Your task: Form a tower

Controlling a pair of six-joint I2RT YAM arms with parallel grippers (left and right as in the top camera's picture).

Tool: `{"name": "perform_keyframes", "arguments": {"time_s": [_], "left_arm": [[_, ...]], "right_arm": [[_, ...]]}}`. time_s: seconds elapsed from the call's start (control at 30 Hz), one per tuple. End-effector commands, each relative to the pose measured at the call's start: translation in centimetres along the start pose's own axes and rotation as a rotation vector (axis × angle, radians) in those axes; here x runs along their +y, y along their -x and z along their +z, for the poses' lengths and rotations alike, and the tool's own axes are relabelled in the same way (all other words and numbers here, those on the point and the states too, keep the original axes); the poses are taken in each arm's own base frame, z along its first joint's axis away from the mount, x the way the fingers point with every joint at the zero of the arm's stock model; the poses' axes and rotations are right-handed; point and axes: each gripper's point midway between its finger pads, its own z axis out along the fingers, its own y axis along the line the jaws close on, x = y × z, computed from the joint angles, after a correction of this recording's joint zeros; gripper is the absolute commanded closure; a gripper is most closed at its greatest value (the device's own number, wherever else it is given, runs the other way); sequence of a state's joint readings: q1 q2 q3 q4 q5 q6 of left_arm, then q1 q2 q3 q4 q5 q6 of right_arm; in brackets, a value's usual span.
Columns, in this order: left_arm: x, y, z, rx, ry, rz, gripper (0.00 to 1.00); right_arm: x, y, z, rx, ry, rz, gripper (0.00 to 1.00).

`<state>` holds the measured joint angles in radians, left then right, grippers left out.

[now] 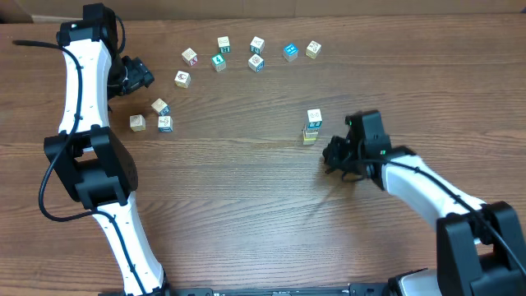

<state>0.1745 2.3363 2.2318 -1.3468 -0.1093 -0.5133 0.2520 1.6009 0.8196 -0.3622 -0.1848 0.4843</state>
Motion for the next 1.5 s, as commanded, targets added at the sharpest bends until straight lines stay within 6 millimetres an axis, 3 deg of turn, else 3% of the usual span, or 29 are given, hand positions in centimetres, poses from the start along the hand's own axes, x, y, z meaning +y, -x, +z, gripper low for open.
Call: {"name": "perform_keyframes", "arguments": {"time_s": [0.0,0.1,0.33,0.37,0.4,0.43,1.47], "left_arm": [[-0.3,0.2,0.0,-0.009,0.001,0.027,0.0],[-0.3,0.2,0.0,-0.009,0.0,0.027,0.0],[-0.3,0.2,0.0,-0.009,0.0,0.027,0.0],[-0.3,0.2,0.0,-0.009,0.0,0.027,0.01],[-0.3,0.2,0.0,-0.009,0.001,0.027,0.01],[-0.3,0.3,0.0,-0.009,0.001,0.026,0.0],[-0.3,0.2,0.0,-0.009,0.001,0.027,0.0]], "right_arm": [[-0.2,3.5,-2.8,-0.085,-0.108,-0.25,0.69],[-2.5,4.6,-3.6,-0.129,-0.255,-0.248,0.65],[-5.0,6.6,-4.4,-0.179,-0.299,-0.179,0.49],[-5.4,6.7,-4.5,-0.181,-0.304,-0.169,0.38],[-5.9,6.8,-4.6,-0.179,-0.311,-0.157,0.07],[-6.2,6.7,-4.7,-0.174,-0.317,-0.15,0.0],[-6.3,6.7,-4.7,-0.172,-0.319,-0.146,0.0]]}}
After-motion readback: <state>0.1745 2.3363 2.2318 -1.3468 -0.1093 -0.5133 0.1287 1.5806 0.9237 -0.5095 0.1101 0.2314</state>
